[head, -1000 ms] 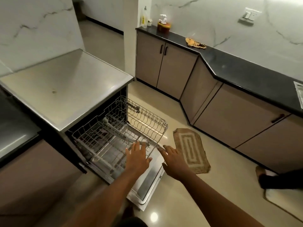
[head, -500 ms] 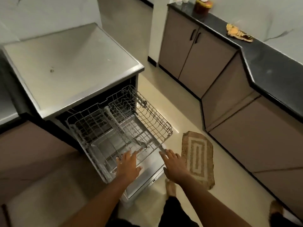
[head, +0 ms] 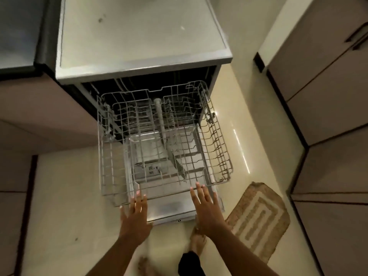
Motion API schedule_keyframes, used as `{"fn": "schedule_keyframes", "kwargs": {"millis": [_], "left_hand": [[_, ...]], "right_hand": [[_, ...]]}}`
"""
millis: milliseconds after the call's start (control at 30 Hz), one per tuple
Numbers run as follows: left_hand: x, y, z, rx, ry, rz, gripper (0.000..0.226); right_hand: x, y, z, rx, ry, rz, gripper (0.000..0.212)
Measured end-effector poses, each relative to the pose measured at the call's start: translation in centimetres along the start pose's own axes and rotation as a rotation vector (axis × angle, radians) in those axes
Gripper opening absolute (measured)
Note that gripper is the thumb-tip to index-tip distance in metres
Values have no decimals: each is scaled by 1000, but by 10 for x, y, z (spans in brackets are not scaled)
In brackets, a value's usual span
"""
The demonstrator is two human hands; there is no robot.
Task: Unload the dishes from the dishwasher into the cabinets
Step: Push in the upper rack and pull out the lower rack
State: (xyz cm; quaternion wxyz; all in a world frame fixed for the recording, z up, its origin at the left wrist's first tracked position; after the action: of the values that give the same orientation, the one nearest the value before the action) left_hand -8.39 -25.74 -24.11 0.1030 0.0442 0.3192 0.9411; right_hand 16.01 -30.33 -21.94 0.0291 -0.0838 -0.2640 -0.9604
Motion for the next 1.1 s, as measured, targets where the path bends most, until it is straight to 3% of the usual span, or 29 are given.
{"fn": "schedule_keyframes", "kwargs": {"millis": [167,500,700,1100], "left_hand": [[1,-1,-21,-110,50,-39,133],[6,-2,-20,-136,102,-149,133],[13,-1,-22,-102,80,-193,131],[13,-29,-51,-198,143,-163,127]], "right_hand": [[0,-22,-26,-77,46,13,109],[-3,-27,-39,71,82,-53,141],[3,-22,-38,17,125,-103,137],[-3,-45,-60,-159,14,3,121]]}}
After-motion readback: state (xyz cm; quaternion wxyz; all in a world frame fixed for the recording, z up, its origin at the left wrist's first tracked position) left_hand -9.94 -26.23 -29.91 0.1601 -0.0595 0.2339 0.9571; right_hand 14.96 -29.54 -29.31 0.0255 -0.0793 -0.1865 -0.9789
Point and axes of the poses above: each hand's wrist, its own y-axis away from the middle knuckle, its own z-axis out of the back of the hand, x = y × z, the point moved 7 cm from there along -y, towards the middle knuckle, and after that the axes turned 5 degrees about z, right-handed, at the moved point
